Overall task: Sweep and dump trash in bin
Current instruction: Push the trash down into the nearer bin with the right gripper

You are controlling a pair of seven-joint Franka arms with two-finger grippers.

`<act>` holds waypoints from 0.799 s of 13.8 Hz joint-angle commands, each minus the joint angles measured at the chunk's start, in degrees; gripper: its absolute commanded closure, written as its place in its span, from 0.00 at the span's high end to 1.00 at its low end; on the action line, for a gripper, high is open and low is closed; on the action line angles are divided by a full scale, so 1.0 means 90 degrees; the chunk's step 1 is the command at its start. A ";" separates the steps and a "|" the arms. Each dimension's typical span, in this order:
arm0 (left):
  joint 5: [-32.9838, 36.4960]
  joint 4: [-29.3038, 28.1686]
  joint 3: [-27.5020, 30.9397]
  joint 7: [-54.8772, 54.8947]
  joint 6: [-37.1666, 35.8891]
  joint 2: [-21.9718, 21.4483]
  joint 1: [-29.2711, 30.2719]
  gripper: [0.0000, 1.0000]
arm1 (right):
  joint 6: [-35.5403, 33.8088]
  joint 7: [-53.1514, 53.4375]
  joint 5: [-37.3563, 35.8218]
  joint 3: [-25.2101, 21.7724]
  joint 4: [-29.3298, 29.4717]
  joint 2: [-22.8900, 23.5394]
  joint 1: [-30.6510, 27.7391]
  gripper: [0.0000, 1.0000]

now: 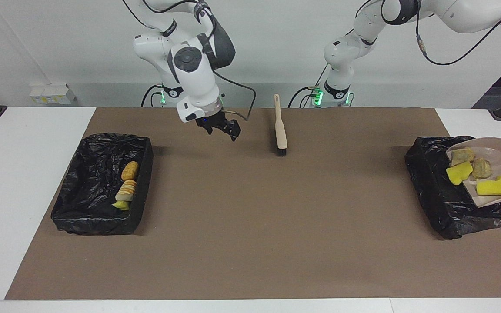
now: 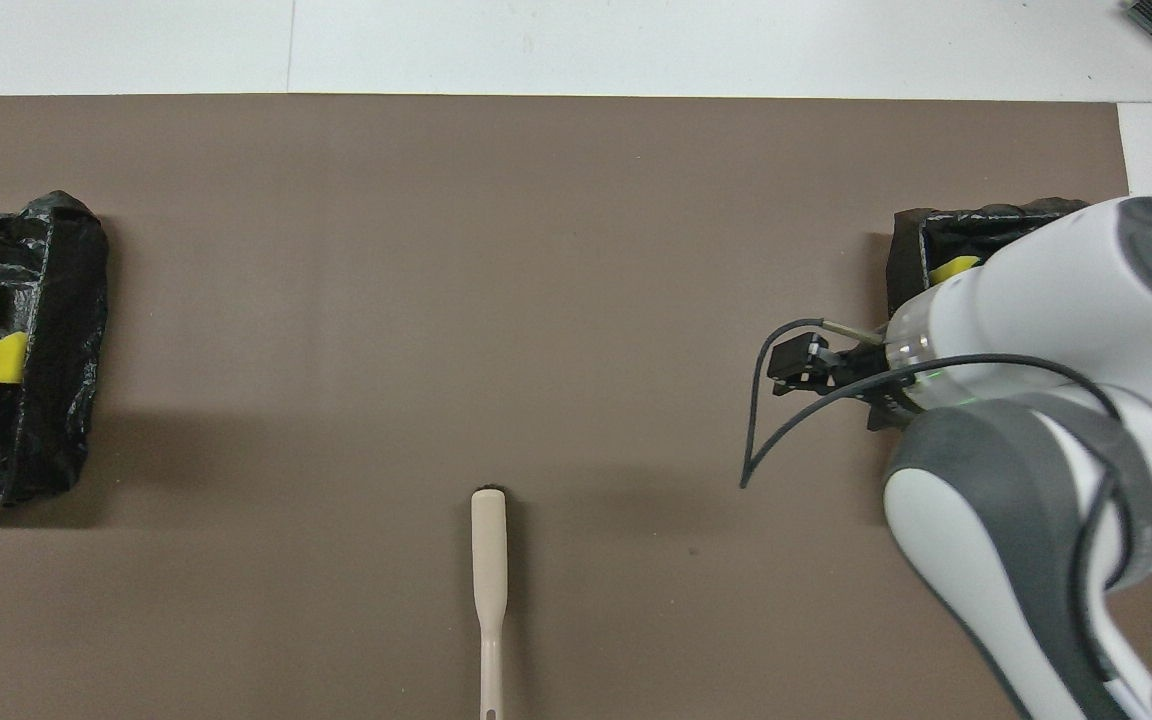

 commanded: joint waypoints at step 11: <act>-0.1825 -0.0113 0.0007 -0.0254 -0.0645 -0.0964 -0.0421 0.00 | -0.1697 -0.1067 -0.1123 -0.0096 0.1961 0.0137 -0.0260 1.00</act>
